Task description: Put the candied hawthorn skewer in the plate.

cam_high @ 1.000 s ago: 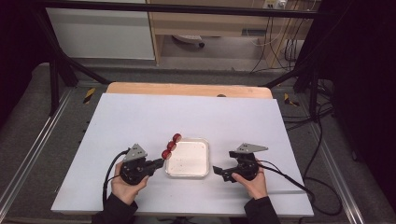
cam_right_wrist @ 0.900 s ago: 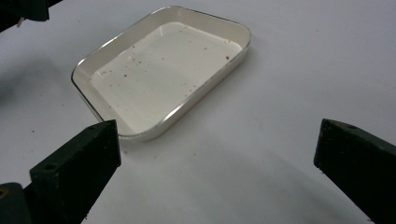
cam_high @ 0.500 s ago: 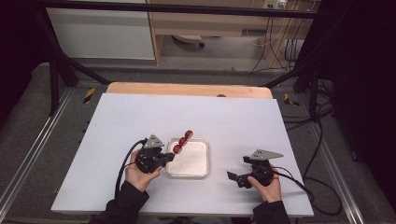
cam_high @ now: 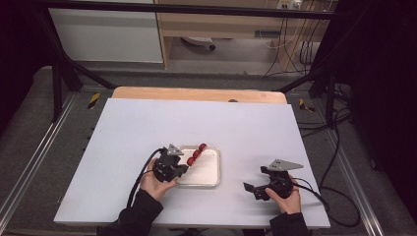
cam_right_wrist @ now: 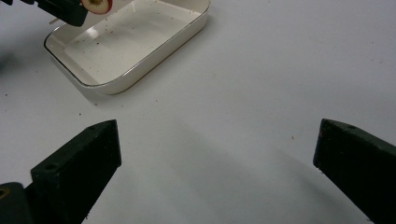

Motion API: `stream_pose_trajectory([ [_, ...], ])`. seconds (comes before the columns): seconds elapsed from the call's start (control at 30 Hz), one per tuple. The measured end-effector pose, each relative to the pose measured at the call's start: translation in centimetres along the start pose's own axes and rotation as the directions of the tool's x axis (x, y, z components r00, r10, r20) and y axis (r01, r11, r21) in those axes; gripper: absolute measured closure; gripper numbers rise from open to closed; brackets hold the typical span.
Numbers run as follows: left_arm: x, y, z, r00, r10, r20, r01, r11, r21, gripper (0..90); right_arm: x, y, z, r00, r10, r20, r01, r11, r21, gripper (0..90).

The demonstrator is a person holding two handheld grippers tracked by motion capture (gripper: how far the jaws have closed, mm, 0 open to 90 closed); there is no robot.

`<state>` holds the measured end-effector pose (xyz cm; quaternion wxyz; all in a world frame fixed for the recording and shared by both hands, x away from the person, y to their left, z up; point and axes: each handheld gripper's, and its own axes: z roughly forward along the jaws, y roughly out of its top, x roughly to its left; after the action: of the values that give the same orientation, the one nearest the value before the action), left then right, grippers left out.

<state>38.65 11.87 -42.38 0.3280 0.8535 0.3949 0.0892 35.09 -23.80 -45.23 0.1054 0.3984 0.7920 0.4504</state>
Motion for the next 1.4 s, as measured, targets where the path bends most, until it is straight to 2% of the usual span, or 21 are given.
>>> stream_pose_trajectory([
  [0.1, -0.4, 0.1, 0.4, 0.9999, 0.008, -0.008, -0.008, 0.9998, 0.020, 88.3, 0.0, 0.0, 0.0, 1.0000, 0.002, -0.003, -0.002, 1.000, -0.004, 1.3],
  [0.37, -0.8, 0.1, 1.2, 0.9980, 0.017, -0.061, -0.012, 0.9962, 0.086, 88.3, 0.1, -0.1, 0.1, 0.9999, 0.000, -0.011, 0.000, 1.000, 0.000, 1.2],
  [0.6, -0.9, 0.1, 1.2, 0.9978, 0.027, -0.060, -0.022, 0.9960, 0.087, 87.1, 0.0, -0.1, 0.0, 0.9999, 0.000, -0.012, 0.000, 1.000, -0.006, 1.2],
  [0.73, -0.8, 0.1, 1.0, 0.9976, 0.048, -0.049, -0.044, 0.9956, 0.083, 83.8, 0.0, -0.1, 0.0, 0.9999, 0.003, -0.011, -0.003, 1.000, -0.007, 1.2],
  [0.9, -0.4, -0.2, -0.2, 0.9955, 0.093, -0.017, -0.093, 0.9952, 0.030, 72.4, 0.0, 0.0, -0.1, 0.9999, 0.007, -0.010, -0.007, 1.000, -0.007, 1.2],
  [1.03, 0.2, -0.6, -1.7, 0.9935, 0.113, 0.013, -0.113, 0.9935, -0.013, 62.0, 0.0, 0.0, -0.1, 0.9999, 0.009, -0.010, -0.009, 1.000, -0.015, 1.1],
  [1.2, 1.2, -1.5, -3.5, 0.9873, 0.154, 0.039, -0.152, 0.9869, -0.054, 48.2, 0.0, 0.0, -0.2, 0.9999, 0.010, -0.010, -0.011, 1.000, -0.017, 0.9],
  [1.33, 2.2, -2.6, -4.9, 0.9862, 0.159, 0.047, -0.154, 0.9839, -0.090, 37.5, 0.0, 0.0, -0.2, 0.9999, 0.012, -0.007, -0.013, 1.000, -0.016, 1.0],
  [1.4, 2.8, -3.3, -5.4, 0.9873, 0.151, 0.048, -0.146, 0.9847, -0.095, 31.8, 0.0, 0.0, -0.2, 0.9999, 0.011, -0.006, -0.011, 1.000, -0.015, 1.0],
])
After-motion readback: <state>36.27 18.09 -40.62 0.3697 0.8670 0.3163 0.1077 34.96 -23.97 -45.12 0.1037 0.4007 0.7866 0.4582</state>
